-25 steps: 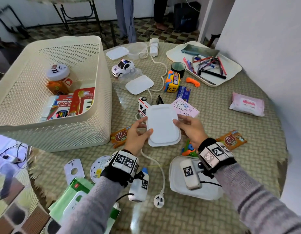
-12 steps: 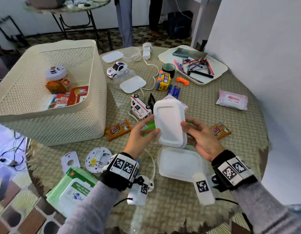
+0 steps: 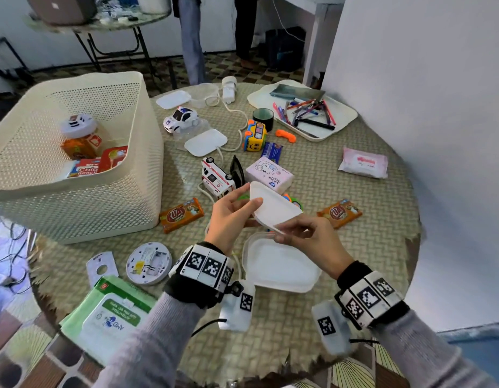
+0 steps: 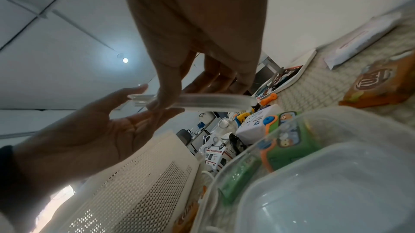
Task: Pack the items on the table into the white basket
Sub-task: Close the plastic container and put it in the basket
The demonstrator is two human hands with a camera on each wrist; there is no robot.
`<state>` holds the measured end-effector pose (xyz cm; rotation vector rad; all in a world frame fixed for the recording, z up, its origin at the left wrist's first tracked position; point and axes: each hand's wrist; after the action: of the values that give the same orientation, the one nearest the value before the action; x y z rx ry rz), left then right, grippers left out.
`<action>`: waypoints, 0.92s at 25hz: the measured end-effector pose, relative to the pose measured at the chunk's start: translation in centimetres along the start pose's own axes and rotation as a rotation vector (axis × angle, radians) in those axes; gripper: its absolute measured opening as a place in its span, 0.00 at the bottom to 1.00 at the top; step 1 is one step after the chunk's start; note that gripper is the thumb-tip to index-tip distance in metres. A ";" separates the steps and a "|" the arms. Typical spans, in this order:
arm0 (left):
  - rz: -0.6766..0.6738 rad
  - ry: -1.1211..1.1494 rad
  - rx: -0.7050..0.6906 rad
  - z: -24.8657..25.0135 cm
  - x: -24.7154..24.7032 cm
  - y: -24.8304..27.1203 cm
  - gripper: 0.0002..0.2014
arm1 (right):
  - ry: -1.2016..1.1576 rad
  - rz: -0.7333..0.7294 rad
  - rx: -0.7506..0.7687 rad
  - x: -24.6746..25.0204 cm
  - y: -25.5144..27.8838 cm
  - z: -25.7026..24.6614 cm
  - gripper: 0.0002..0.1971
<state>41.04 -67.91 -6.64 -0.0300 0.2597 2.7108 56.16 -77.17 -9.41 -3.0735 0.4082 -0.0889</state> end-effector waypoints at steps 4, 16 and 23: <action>0.049 -0.028 0.003 -1.7 0.0 0.1 0.20 | 0.150 0.235 0.107 1.7 -0.1 1.4 0.09; 0.130 -0.472 0.089 -9.2 0.6 1.1 0.15 | 0.285 0.536 -0.178 2.2 1.8 8.0 0.15; 0.215 -0.342 0.163 -10.6 -0.3 1.1 0.16 | 0.185 0.598 -0.165 1.1 1.9 8.0 0.12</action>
<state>40.66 -71.01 -16.87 0.5313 0.3975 2.8336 57.17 -79.07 -17.38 -2.9489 1.3772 -0.3297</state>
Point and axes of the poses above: each hand's wrist, its own y-axis away from the middle knuckle, its own x-axis out of the back of the hand, z = x × y, and after that the axes turned 10 degrees about -y, right-handed
